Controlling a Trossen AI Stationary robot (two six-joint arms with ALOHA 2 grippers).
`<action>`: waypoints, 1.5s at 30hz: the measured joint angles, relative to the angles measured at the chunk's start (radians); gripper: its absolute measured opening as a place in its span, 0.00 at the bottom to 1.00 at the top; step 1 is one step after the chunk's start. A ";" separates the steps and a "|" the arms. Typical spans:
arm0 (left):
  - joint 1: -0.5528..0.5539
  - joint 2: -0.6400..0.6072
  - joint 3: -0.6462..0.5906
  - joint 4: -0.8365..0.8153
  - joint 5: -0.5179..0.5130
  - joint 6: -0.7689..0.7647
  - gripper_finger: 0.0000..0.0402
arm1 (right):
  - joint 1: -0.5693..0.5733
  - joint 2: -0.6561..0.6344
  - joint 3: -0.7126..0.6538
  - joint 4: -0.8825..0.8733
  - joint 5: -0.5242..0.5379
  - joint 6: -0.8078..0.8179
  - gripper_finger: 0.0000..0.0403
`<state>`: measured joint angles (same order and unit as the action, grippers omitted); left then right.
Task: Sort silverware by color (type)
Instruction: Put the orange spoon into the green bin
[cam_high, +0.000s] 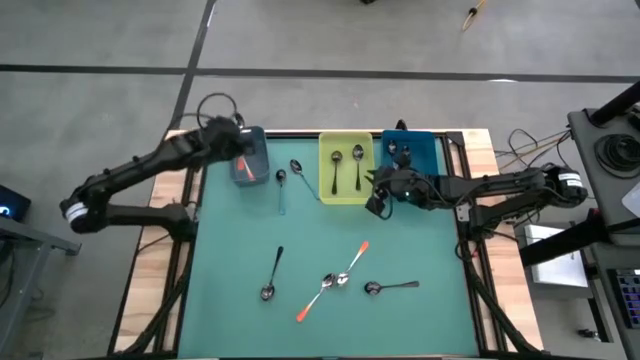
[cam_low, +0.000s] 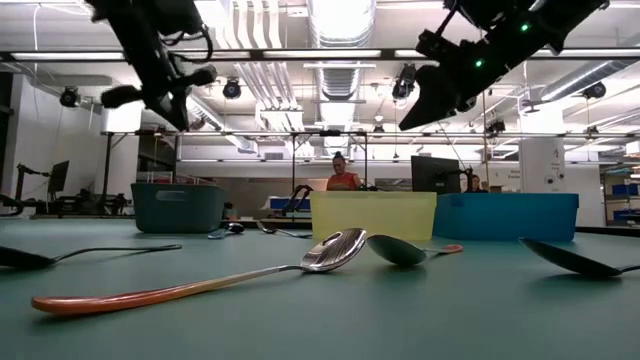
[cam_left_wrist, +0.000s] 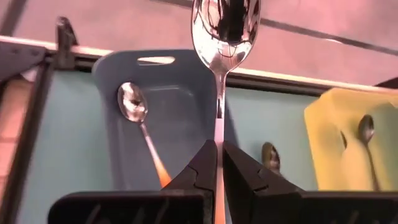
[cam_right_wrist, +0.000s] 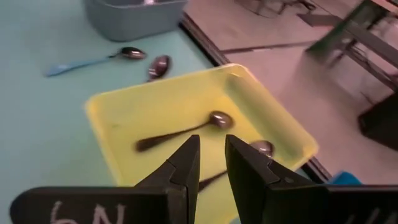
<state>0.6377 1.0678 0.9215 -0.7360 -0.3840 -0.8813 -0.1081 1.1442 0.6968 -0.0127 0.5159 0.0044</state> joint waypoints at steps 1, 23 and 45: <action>0.044 0.014 0.000 0.013 0.043 0.010 0.00 | -0.018 0.002 0.000 0.002 0.000 0.002 0.17; 0.196 0.269 -0.002 0.107 0.254 0.088 0.00 | -0.181 0.004 0.000 -0.057 0.000 -0.032 0.17; 0.228 0.381 -0.002 0.140 0.267 0.096 0.00 | -0.209 0.004 0.000 -0.057 -0.053 -0.049 0.17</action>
<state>0.8661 1.4485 0.9199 -0.5965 -0.1173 -0.7849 -0.3168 1.1484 0.6968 -0.0700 0.4631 -0.0448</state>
